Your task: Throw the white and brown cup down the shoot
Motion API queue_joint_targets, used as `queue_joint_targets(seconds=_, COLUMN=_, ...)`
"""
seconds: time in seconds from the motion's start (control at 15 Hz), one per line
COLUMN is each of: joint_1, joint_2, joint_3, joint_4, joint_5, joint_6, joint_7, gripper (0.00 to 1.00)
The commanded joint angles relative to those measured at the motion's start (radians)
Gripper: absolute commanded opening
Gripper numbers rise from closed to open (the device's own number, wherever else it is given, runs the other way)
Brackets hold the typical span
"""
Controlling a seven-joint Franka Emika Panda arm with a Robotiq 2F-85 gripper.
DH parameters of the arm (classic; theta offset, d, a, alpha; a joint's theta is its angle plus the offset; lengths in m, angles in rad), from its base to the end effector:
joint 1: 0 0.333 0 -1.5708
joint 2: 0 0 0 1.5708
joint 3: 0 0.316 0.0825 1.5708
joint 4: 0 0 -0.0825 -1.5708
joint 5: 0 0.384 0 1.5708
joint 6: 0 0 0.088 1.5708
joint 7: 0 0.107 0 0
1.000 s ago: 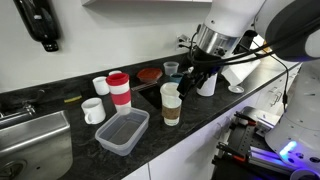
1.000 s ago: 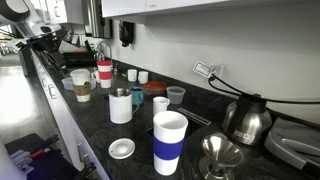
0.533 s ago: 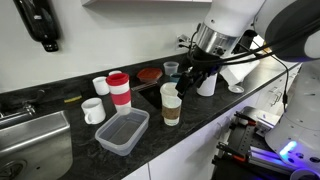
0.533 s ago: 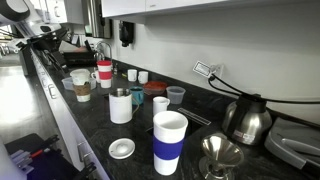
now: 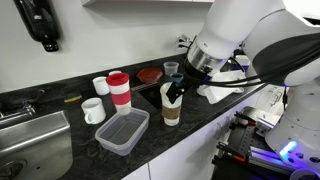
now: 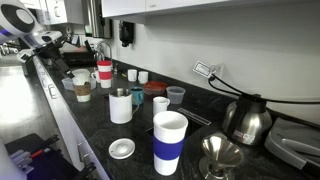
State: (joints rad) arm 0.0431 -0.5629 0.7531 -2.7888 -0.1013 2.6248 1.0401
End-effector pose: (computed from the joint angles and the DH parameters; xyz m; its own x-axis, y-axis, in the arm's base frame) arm 0.2833 0.2617 0.3581 0.8640 -0.1604 0.4773 -0.2013 -0.9789 0.0354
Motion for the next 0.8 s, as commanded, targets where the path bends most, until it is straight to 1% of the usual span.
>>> queue_joint_targets(seconds=0.0, joint_1=-0.092, joint_2=0.034, joint_3=0.049, joint_4=0.0, joint_5=-0.103, joint_6=0.036, joint_7=0.063, gripper=1.0)
queue_joint_targets(seconds=0.2, joint_1=-0.125, joint_2=0.059, joint_3=0.062, joint_4=0.0, joint_5=-0.154, joint_6=0.042, joint_7=0.103, gripper=1.0)
queue_joint_targets(seconds=0.53, joint_1=-0.14, joint_2=0.107, joint_3=0.074, joint_4=0.0, joint_5=-0.188, joint_6=0.086, joint_7=0.156, gripper=1.0)
queue_joint_targets(seconds=0.73, joint_1=-0.174, joint_2=0.125, joint_3=0.089, joint_4=0.0, joint_5=-0.214, joint_6=0.114, joint_7=0.181, gripper=1.0)
